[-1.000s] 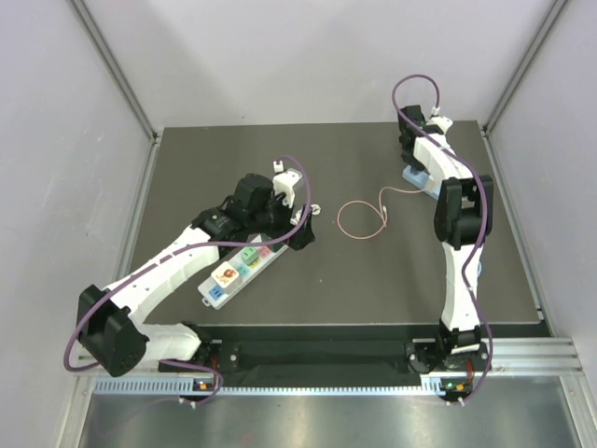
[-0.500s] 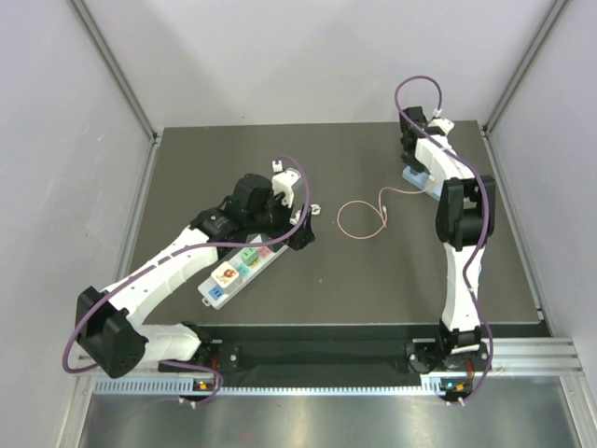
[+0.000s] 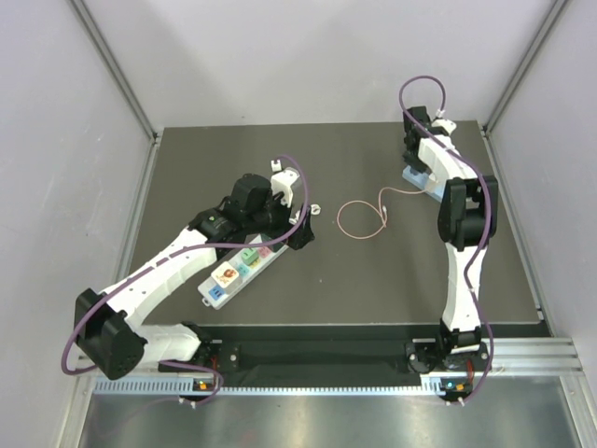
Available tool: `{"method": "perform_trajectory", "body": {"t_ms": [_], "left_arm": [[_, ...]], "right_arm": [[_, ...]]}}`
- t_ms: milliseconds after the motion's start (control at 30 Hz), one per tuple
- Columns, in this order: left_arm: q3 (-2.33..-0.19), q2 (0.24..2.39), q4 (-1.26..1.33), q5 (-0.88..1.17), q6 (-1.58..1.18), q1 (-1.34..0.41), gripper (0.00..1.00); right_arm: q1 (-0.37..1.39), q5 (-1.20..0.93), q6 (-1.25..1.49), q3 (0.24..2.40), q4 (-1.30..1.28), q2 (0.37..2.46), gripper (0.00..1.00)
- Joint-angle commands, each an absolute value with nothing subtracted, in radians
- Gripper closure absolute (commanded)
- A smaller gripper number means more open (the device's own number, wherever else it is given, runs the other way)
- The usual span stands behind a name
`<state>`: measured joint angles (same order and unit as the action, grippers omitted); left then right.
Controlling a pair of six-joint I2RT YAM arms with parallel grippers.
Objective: Insert the plug
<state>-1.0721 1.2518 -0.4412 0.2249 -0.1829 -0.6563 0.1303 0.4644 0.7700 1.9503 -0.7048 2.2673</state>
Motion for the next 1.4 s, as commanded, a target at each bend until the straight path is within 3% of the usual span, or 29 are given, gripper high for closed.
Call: {"method": "perform_trajectory", "body": {"t_ms": [0,100,233,600,833,867,933,967,1000,1033,1133,1367], "left_arm": [[-1.071,1.216,-0.400,0.219,-0.181,-0.660,0.01],[-1.069,1.212,-0.402,0.215,-0.181,-0.661,0.02],[-1.068,1.207,-0.402,0.212,-0.181,-0.660,0.02],[-1.065,1.200,-0.402,0.204,-0.176,-0.660,0.01],[-1.065,1.183,-0.391,0.207,-0.179,-0.660,0.01],[-1.063,1.181,-0.390,0.210,-0.181,-0.660,0.01],[-1.057,1.177,-0.382,0.213,-0.181,-0.660,0.02],[-1.052,1.177,-0.379,0.212,-0.181,-0.660,0.01],[-1.054,1.177,-0.379,0.209,-0.179,-0.660,0.02],[-1.054,1.178,-0.380,0.204,-0.178,-0.660,0.02],[-1.058,1.181,-0.385,0.178,-0.169,-0.660,0.01],[-1.069,1.216,-0.388,0.150,-0.156,-0.660,0.02]], "right_arm": [[0.163,0.204,0.816,1.911,-0.721,2.335,0.68],[0.158,0.206,0.782,1.950,-0.718,2.306,0.50],[0.149,0.204,0.753,1.994,-0.729,2.280,0.36],[0.137,0.196,0.681,2.013,-0.770,2.178,0.18],[0.129,0.164,0.572,1.939,-0.775,2.019,0.16],[0.126,0.163,0.554,1.936,-0.770,2.010,0.18],[0.111,0.138,0.500,1.927,-0.730,2.002,0.41],[0.104,0.129,0.489,1.931,-0.724,2.006,0.56],[0.103,0.127,0.480,1.939,-0.721,2.020,0.83],[0.103,0.130,0.462,1.960,-0.719,2.031,0.91],[0.103,0.129,0.440,2.011,-0.721,2.081,1.00],[0.097,0.161,0.414,2.086,-0.712,2.204,1.00]]}}
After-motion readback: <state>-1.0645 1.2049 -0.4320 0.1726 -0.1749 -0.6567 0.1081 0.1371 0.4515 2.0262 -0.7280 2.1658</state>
